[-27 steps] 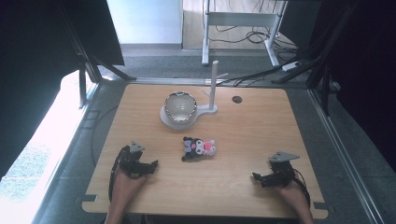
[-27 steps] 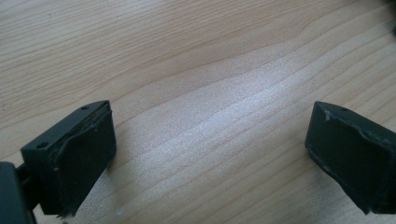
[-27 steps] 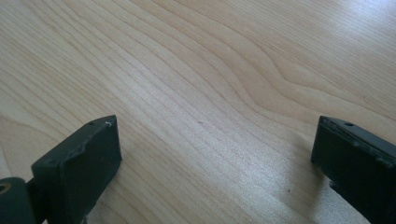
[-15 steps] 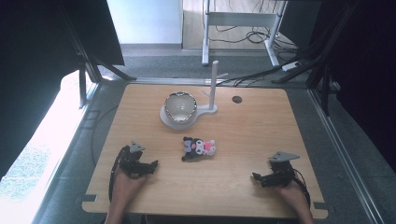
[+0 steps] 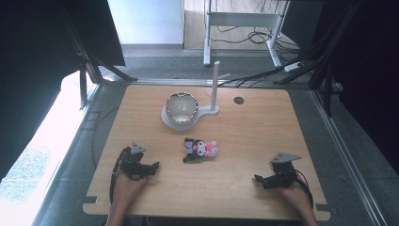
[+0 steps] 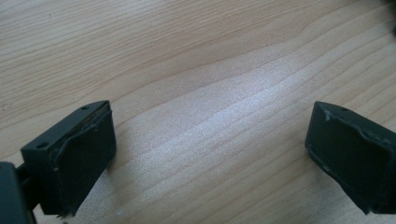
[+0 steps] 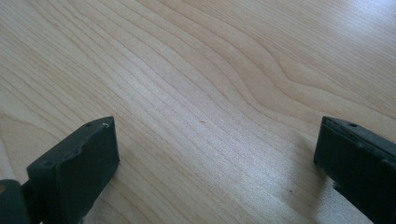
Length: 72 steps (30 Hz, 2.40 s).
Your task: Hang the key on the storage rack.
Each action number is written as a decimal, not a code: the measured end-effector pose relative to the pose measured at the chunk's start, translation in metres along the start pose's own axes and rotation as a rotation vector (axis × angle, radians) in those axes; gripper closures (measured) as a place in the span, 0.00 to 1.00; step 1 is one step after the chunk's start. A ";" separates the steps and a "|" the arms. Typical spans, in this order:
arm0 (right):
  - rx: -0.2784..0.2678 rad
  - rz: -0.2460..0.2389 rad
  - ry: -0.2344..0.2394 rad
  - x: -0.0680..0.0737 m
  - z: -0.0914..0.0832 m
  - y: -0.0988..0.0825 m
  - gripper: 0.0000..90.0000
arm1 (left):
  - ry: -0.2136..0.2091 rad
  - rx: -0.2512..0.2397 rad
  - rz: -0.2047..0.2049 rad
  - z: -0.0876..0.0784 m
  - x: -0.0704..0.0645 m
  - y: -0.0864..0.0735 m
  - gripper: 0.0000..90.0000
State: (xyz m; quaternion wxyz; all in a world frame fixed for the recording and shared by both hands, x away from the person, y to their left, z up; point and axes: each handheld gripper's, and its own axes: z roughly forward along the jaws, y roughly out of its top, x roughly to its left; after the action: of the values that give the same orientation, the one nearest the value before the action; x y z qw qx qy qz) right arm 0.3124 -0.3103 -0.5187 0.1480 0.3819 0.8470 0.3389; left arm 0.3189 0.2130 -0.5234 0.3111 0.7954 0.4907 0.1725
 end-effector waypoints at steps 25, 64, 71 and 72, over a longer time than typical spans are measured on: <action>0.109 -0.110 0.049 0.005 -0.002 0.042 0.02 | 0.000 0.000 0.000 0.000 0.000 0.000 0.02; 0.271 -0.284 0.134 0.015 0.043 0.119 0.04 | 0.000 0.000 0.000 0.000 0.000 0.000 0.02; 0.297 -0.330 0.145 0.023 0.054 0.135 0.05 | 0.000 0.000 0.000 0.000 0.000 0.000 0.02; 0.303 -0.348 0.151 0.026 0.057 0.139 0.05 | 0.000 0.000 0.000 0.000 0.000 0.000 0.02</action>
State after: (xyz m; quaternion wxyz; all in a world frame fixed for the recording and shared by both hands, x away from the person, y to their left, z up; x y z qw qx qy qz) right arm 0.4004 -0.1985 -0.4642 0.0816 0.2215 0.9499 0.2050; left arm 0.3189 0.2131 -0.5234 0.3109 0.7955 0.4907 0.1725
